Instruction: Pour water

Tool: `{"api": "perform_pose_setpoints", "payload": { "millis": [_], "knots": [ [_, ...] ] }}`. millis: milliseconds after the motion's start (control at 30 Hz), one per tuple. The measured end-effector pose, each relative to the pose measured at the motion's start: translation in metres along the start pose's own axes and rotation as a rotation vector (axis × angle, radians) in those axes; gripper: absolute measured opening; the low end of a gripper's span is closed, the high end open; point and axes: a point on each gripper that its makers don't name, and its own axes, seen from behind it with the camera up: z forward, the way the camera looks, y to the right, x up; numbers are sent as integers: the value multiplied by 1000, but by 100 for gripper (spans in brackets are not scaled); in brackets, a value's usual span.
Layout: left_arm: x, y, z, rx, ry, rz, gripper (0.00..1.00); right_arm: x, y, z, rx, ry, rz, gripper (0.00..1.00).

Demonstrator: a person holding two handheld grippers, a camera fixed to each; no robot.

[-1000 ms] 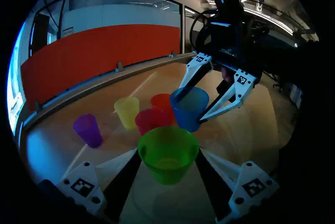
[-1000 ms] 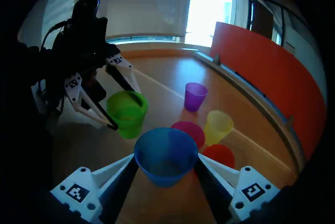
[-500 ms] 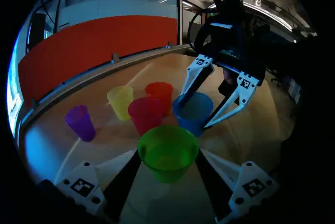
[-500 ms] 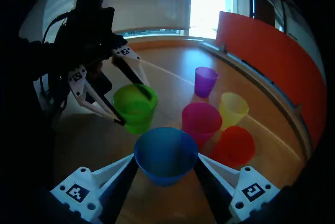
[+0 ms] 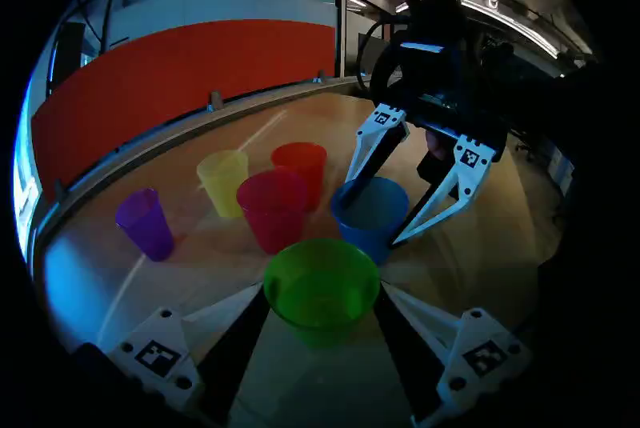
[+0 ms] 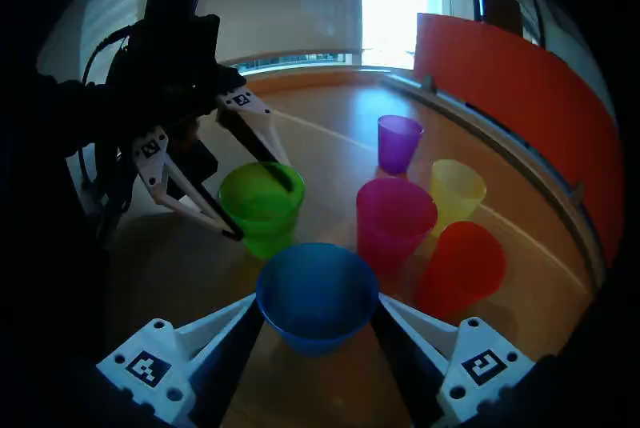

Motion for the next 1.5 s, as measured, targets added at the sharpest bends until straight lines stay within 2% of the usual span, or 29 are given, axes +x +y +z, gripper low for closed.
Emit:
{"api": "perform_pose_setpoints", "payload": {
  "millis": [500, 967, 1100, 1500],
  "knots": [
    [-9, 2, 3, -4, -29, 18, 86, -6, 0, -1, -9, -16, -12, 91],
    [-15, 2, 1, -6, -52, 9, 86, -14, 1, -4, -34, -33, -26, 92],
    [-16, 2, 1, -9, -67, 15, 87, -17, 3, -6, -46, -37, -26, 97],
    [-25, 1, 5, -18, -118, 9, 91, -23, 5, -15, -66, -37, -15, 97]
  ]
}}
